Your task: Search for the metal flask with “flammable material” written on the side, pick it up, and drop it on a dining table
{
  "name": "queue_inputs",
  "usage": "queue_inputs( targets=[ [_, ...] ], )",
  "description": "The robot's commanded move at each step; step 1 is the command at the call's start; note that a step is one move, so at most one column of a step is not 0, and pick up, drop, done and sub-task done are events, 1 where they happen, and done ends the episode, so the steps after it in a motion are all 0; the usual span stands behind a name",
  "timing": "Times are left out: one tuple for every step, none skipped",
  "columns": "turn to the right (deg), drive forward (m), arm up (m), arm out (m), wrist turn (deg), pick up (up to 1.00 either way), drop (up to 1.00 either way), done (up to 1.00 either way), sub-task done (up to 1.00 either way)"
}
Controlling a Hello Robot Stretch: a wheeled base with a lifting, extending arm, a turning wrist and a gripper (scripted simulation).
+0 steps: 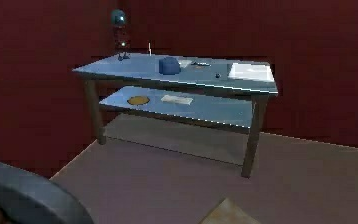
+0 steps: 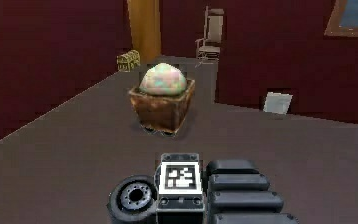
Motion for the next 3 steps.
queue_inputs(
  targets=[
    [0.0,0.95,0.0,0.0,0.0,0.0,0.0,0.0,0.0],
    [24.0,0.0,0.0,0.0,0.0,0.0,0.0,0.0,0.0],
    [0.0,0.05,0.0,0.0,0.0,0.0,0.0,0.0,0.0]
  ],
)
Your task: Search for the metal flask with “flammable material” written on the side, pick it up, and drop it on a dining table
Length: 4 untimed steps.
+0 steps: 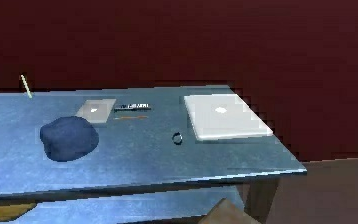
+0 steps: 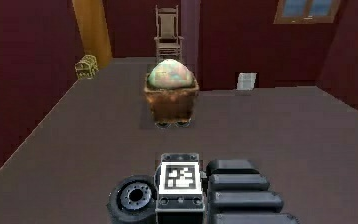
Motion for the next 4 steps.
queue_inputs(
  targets=[
    [-21.0,0.0,0.0,0.0,0.0,0.0,0.0,0.0,0.0],
    [12.0,0.0,0.0,0.0,0.0,0.0,0.0,0.0,0.0],
    [-9.0,0.0,0.0,0.0,0.0,0.0,0.0,0.0,0.0],
    [12.0,0.0,0.0,0.0,0.0,0.0,0.0,0.0,0.0]
  ],
)
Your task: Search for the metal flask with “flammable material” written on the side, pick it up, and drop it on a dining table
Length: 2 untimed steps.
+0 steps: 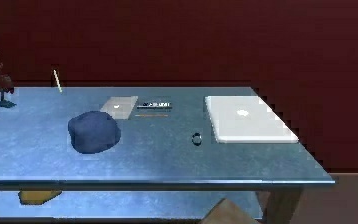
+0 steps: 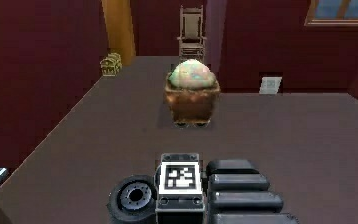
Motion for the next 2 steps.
queue_inputs(
  targets=[
    [-12.0,0.0,0.0,0.0,0.0,0.0,0.0,0.0,0.0],
    [-18.0,0.0,0.0,0.0,0.0,0.0,0.0,0.0,0.0]
  ],
)
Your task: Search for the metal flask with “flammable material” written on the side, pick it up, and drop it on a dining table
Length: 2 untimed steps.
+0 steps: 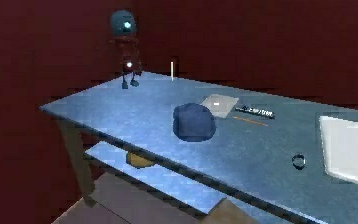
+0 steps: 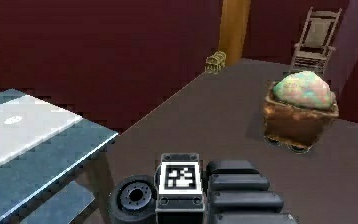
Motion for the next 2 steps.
queue_inputs(
  targets=[
    [0.0,0.25,0.0,0.0,0.0,0.0,0.0,0.0,0.0],
    [45.0,0.0,0.0,0.0,0.0,0.0,0.0,0.0,0.0]
  ],
)
